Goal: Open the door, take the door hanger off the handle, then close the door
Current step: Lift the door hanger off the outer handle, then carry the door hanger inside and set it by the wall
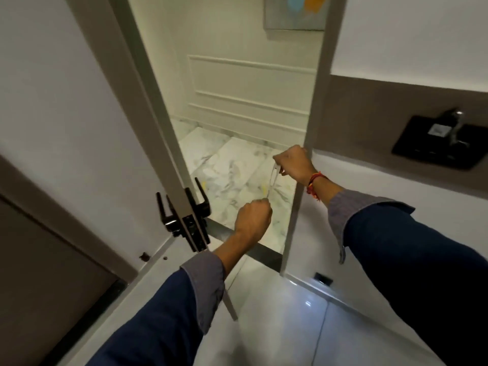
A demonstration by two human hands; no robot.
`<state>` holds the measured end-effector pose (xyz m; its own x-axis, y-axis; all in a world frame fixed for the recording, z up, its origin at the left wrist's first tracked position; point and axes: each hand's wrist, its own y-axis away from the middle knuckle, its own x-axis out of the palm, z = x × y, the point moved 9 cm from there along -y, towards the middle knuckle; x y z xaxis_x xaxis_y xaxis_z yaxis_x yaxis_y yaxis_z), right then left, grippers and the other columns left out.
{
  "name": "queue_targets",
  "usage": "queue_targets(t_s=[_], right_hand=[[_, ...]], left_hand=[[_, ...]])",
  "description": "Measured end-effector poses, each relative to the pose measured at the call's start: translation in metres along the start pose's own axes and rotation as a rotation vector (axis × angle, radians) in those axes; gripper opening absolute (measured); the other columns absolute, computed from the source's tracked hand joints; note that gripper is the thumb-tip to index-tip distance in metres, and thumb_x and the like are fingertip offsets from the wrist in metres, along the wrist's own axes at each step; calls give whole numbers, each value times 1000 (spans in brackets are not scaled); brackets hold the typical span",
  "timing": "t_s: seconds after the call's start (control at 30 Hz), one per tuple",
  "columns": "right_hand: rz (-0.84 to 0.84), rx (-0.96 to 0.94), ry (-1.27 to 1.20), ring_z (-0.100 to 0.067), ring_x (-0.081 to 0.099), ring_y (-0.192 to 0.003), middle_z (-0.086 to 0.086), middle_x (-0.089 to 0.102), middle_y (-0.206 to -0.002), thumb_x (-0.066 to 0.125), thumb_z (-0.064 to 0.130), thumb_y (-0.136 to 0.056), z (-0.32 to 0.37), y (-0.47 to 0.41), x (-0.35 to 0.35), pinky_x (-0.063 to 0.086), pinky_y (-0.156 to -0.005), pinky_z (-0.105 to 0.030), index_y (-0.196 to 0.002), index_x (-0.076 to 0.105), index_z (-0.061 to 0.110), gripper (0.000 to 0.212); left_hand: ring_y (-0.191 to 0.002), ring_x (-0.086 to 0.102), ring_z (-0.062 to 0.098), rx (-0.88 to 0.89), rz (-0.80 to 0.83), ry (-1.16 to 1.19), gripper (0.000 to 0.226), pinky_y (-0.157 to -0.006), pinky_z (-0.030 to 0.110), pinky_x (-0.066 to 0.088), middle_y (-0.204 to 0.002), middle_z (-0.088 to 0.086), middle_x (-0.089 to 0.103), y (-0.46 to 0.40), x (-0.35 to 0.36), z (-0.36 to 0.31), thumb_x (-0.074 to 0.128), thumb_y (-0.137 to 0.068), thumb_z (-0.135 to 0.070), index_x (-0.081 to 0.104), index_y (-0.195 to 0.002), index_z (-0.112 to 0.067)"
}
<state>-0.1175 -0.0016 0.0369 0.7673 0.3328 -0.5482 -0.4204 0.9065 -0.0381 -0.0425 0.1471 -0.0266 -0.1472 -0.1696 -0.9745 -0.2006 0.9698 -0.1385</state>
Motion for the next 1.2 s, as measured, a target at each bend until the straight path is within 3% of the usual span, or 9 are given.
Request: queue_targets(t_s=[0.1, 0.2, 0.3, 0.43, 0.57, 0.8, 1.0, 1.13, 1.2], right_hand=[[-56, 94, -123, -29, 70, -71, -12, 72, -68, 60, 18, -95, -39, 21, -47, 60, -70, -47, -80, 74, -11, 35], [-62, 128, -141, -23, 68, -92, -16, 74, -94, 57, 35, -100, -78, 50, -94, 52, -71, -41, -91, 68, 0, 37], [-191, 207, -155, -24, 66, -91, -18, 71, -101, 67, 20, -96, -146, 100, -158, 51, -73, -40, -104, 56, 12, 16], [-187, 390, -99, -27, 69, -90, -26, 75, -107, 73, 8, -91, -240, 187, -208, 57, -75, -33, -127, 49, 3, 44], [-216, 561, -129, -36, 72, -100, -28, 73, -116, 74, 5, -90, -325, 283, -254, 61, -89, -50, -119, 66, -4, 31], [-375, 700, -245, -43, 74, -110, -24, 73, -127, 72, 6, -95, -439, 457, -357, 63, -93, -52, -125, 68, -10, 34], [-655, 816, -382, -47, 72, -113, -28, 71, -128, 69, -2, -95, -538, 614, -443, 62, -90, -56, -120, 66, -17, 29], [-837, 919, -501, -42, 75, -107, -26, 73, -126, 68, -2, -96, -601, 687, -479, 65, -85, -51, -116, 69, -13, 23], [-932, 970, -496, -41, 76, -103, -25, 75, -122, 70, 0, -95, -631, 711, -498, 65, -86, -53, -113, 72, -11, 21]], left_hand=[[-75, 69, 36, 82, -9, 110, 17, -65, 41, 58, -89, 17, 72, -18, 16, -39, 49, -99, -19, 60, -94, -6], [-73, 71, 25, 189, 17, 379, 28, -65, 40, 61, -93, 11, 75, -25, 31, -81, 47, -103, -30, 63, -94, -8], [-81, 74, 22, 285, 91, 571, 29, -68, 36, 63, -104, 11, 75, -29, 57, -135, 48, -104, -28, 64, -98, -4], [-76, 73, 14, 373, 225, 772, 23, -59, 25, 62, -103, 9, 75, -24, 96, -219, 51, -104, -21, 66, -102, -4], [-72, 74, 16, 502, 408, 882, 22, -53, 31, 62, -95, 10, 75, 5, 129, -332, 52, -103, -21, 65, -96, -5], [-73, 72, 6, 609, 708, 939, 13, -55, 20, 58, -101, -1, 73, 96, 193, -548, 57, -100, -23, 65, -101, -13], [-95, 74, 30, 631, 960, 750, 14, -78, 47, 63, -113, 13, 74, 191, 267, -718, 63, -94, -3, 72, -104, 2], [-93, 74, 30, 699, 867, 636, 16, -68, 16, 56, -106, 14, 76, 226, 295, -810, 63, -90, 4, 76, -99, 3], [-80, 72, 23, 706, 833, 599, 12, -64, 16, 55, -95, 15, 77, 234, 312, -851, 64, -89, 3, 76, -87, 4]])
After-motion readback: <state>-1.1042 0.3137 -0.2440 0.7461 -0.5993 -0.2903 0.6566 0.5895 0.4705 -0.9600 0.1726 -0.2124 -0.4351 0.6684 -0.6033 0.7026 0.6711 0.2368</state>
